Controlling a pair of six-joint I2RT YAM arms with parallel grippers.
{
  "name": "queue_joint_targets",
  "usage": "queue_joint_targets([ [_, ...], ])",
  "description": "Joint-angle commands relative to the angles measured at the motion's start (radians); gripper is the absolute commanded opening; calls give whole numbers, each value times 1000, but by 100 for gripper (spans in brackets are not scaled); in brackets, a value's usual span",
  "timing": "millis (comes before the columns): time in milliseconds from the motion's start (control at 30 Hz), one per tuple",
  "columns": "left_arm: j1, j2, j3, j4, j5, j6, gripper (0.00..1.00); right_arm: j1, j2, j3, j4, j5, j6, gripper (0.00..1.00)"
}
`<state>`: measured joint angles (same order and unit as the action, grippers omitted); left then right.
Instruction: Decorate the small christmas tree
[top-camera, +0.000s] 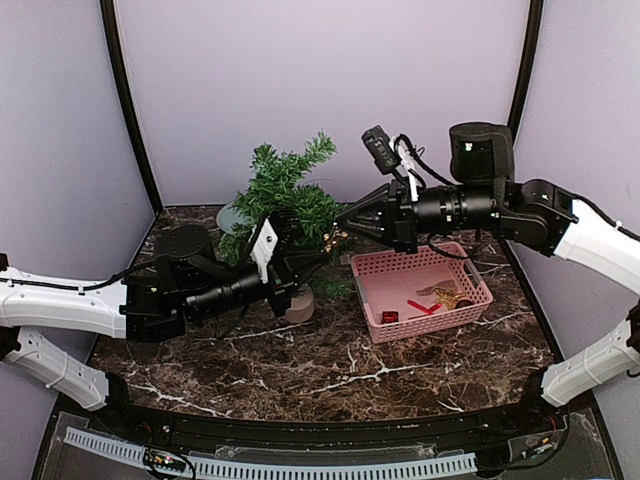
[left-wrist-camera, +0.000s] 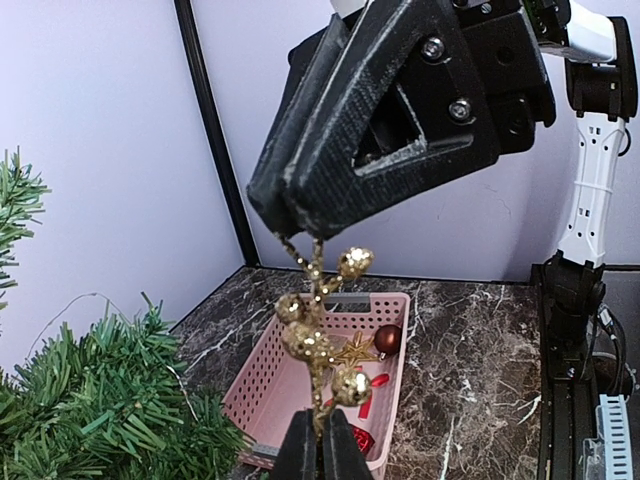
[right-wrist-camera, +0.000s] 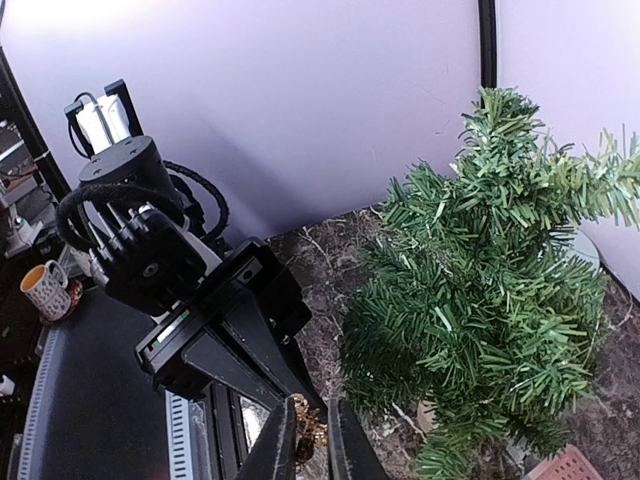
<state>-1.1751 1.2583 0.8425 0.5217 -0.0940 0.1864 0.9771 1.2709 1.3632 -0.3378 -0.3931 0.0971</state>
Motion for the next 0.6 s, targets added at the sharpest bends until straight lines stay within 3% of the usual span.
queue_joint_targets([
  [0,6,-13,16,12,-12,9,0,9,9,36,20,-23,-3,6],
  [100,8,-11,19,10,-16,11,0,10,10,39,22,-26,-5,0],
  [167,8,-16,21,1,-15,9,16,10,6,39,32,-15,-8,0],
  [200,9,-18,17,2,-15,6,30,10,2,40,37,-4,-11,0],
  [300,14,-50,-2,9,-16,-11,48,9,-14,46,55,62,-35,0],
  [567,41,-214,-101,13,4,-65,66,6,2,121,98,228,-167,0],
])
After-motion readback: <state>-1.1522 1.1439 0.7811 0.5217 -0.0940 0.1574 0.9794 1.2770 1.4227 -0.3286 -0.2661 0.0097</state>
